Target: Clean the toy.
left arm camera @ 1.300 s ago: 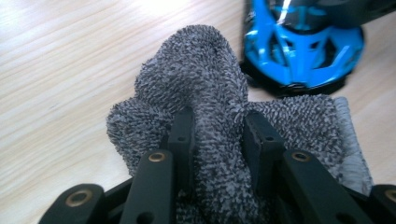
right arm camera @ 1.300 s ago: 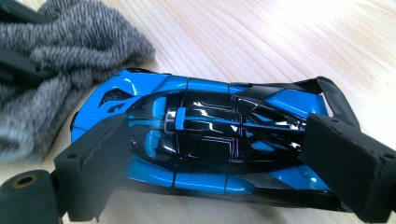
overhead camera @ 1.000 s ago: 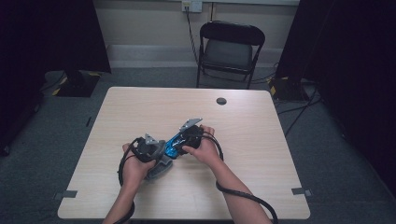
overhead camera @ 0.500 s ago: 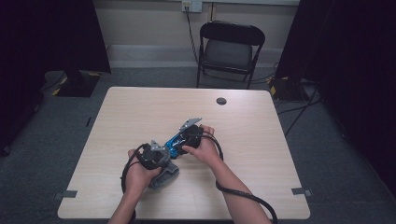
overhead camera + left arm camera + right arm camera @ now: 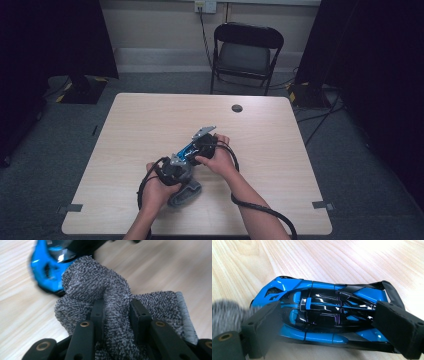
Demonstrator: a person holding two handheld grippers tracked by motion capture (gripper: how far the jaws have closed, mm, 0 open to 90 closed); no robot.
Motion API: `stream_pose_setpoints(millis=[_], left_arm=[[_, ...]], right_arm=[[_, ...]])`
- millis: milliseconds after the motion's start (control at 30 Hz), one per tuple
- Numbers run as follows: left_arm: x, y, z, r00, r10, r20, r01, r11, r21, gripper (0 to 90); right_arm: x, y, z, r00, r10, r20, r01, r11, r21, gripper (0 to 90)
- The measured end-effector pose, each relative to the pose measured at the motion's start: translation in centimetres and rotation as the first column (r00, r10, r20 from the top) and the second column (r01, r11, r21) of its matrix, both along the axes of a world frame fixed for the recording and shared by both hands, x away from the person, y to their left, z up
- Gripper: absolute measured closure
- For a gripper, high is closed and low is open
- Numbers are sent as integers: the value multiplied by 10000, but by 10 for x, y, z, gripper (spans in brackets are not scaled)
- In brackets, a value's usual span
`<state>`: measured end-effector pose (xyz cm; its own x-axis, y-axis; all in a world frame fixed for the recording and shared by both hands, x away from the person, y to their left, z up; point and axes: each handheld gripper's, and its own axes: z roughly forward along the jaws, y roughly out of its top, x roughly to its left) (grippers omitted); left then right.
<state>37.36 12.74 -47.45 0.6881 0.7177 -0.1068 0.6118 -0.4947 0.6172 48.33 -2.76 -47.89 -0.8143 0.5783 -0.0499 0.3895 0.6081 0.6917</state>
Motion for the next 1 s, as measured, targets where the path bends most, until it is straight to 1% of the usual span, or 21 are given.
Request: stream_pose_setpoints(millis=[100, 133, 167, 200, 267, 300, 367, 433, 467, 533, 567, 600, 667, 733, 767, 800, 833, 933, 967, 1000], left_arm=[[-1, -6, 0, 9994, -324, -133, 319, 9989, -349, 682], [-1, -8, 0, 9991, -398, -108, 393, 9984, -417, 682], [-2, -9, 2, 9986, -529, -87, 525, 9979, -366, 681], [-3, -10, 3, 9981, -610, -118, 604, 9973, -412, 681], [-4, -10, 6, 9975, -701, -50, 698, 9966, -432, 681], [-4, -9, 8, 9975, -711, -13, 710, 9969, -346, 681], [-5, -4, 12, 9978, -652, 83, 654, 9973, -319, 680], [-5, 2, 16, 9981, -606, 80, 609, 9976, -341, 679], [-4, 6, 18, 9981, -598, 154, 602, 9977, -300, 679], [-4, 16, 22, 9986, -428, 300, 437, 9986, -293, 675], [-3, 22, 25, 9989, -365, 309, 373, 9989, -267, 675], [-2, 26, 26, 9990, -261, 364, 272, 9992, -297, 674], [1, 39, 30, 9991, -29, 428, 45, 9993, -369, 674], [6, 49, 33, 9981, 118, 599, -110, 9998, -136, 673], [8, 54, 35, 9978, 187, 635, -182, 9998, -88, 673], [12, 59, 36, 9969, 343, 706, -333, 9993, -151, 673], [16, 64, 38, 9963, 359, 782, -356, 9994, -53, 672], [29, 76, 40, 9945, 613, 849, -620, 9981, 59, 671], [34, 79, 41, 9939, 619, 914, -633, 9979, 131, 670], [41, 82, 41, 9928, 644, 1015, -679, 9972, 320, 666]], right_arm=[[0, 0, 0, 10000, 6, 24, -6, 10000, 20, 78], [0, 0, 0, 10000, 4, 32, -4, 10000, 12, 78], [0, 0, 0, 10000, 10, 34, -10, 10000, 9, 78], [0, 0, 0, 10000, 16, 29, -16, 10000, 19, 78], [0, 0, 0, 10000, 13, 22, -13, 10000, 25, 78], [0, 0, 0, 10000, 17, 35, -17, 10000, 15, 78], [0, -1, -1, 10000, 26, 44, -26, 10000, 48, 78], [-1, -1, -1, 10000, 6, 69, -6, 10000, 92, 78], [-1, -1, -1, 10000, 5, 68, -6, 10000, 84, 78], [-1, -1, -1, 9999, 40, 95, -41, 9999, 112, 78], [-1, -1, -1, 10000, 22, 83, -22, 9999, 115, 78], [0, -1, -1, 10000, 32, 86, -33, 10000, 93, 78], [0, -1, -1, 10000, 22, 44, -22, 10000, 43, 78], [0, -1, -1, 10000, 17, 40, -17, 10000, 77, 79], [-1, -1, -1, 10000, -14, 56, 13, 9999, 103, 78], [-1, -1, -1, 10000, -11, 50, 11, 10000, 99, 78], [-1, -1, -1, 10000, 7, 63, -7, 10000, 98, 78], [0, -1, -1, 9999, 33, 99, -34, 9999, 103, 78], [0, -1, -1, 10000, 41, 85, -42, 9999, 95, 78], [0, -1, -1, 10000, 42, 63, -43, 10000, 47, 78]])
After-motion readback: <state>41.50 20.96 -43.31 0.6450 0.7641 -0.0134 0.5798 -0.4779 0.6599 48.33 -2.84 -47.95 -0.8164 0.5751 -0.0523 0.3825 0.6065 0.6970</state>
